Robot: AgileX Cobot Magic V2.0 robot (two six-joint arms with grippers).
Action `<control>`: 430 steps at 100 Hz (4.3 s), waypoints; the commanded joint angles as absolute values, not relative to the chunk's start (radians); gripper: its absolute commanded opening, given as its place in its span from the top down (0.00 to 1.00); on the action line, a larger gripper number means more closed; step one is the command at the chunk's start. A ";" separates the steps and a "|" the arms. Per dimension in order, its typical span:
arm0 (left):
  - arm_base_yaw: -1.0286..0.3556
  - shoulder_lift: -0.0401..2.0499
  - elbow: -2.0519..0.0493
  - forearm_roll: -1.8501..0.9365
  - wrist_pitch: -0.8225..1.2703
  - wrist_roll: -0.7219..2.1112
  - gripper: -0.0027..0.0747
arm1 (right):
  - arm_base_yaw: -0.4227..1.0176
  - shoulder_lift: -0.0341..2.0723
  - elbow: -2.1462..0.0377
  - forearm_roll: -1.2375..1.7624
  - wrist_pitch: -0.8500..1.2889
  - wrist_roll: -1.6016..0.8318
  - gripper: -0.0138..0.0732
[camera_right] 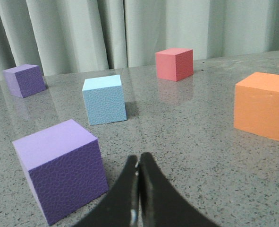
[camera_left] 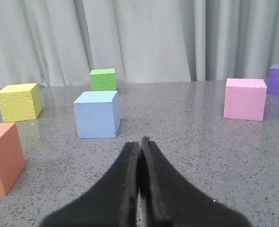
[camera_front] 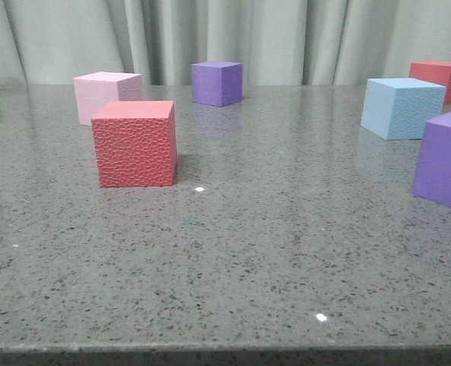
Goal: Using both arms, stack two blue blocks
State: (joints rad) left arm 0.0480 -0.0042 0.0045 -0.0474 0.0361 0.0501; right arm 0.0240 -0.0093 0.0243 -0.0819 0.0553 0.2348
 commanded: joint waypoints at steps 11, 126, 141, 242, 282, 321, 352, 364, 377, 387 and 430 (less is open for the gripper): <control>0.047 -0.037 0.007 -0.058 -0.047 0.050 0.99 | 0.018 -0.031 0.007 -0.084 -0.016 0.224 0.97; 0.047 0.069 -0.263 -0.058 0.071 0.050 0.99 | 0.018 0.059 -0.188 -0.084 0.147 0.224 0.96; 0.047 0.190 -0.431 -0.058 0.196 0.050 0.99 | 0.018 0.167 -0.355 -0.084 0.321 0.224 0.96; 0.047 0.581 -0.739 -0.060 0.287 0.050 0.08 | 0.018 0.587 -0.734 -0.083 0.563 0.223 0.17; 0.047 0.592 -0.760 -0.012 0.289 0.050 0.08 | 0.019 0.721 -0.866 -0.047 0.631 0.205 0.17; 0.047 0.710 -0.894 -0.012 0.478 0.048 0.08 | 0.114 1.144 -1.293 0.005 0.828 0.144 0.17; 0.047 0.721 -0.894 -0.012 0.489 0.048 0.08 | 0.135 1.497 -1.616 0.000 1.024 0.131 0.17; 0.047 0.721 -0.894 -0.012 0.489 0.048 0.08 | 0.135 1.609 -1.710 0.000 1.089 0.098 0.17; 0.047 0.721 -0.894 -0.012 0.494 0.048 0.08 | 0.135 1.710 -1.790 0.000 1.143 0.088 0.17; 0.047 0.721 -0.894 -0.012 0.494 0.048 0.08 | 0.134 1.772 -1.828 0.000 1.153 0.088 0.17; 0.047 0.721 -0.894 -0.009 0.494 0.048 0.08 | 0.134 1.897 -1.862 0.026 1.144 0.088 0.18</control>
State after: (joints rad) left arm 0.0480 0.7177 -0.8580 -0.0099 0.5623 0.0506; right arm 0.1340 1.9285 -1.8280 0.0146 1.1711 0.0982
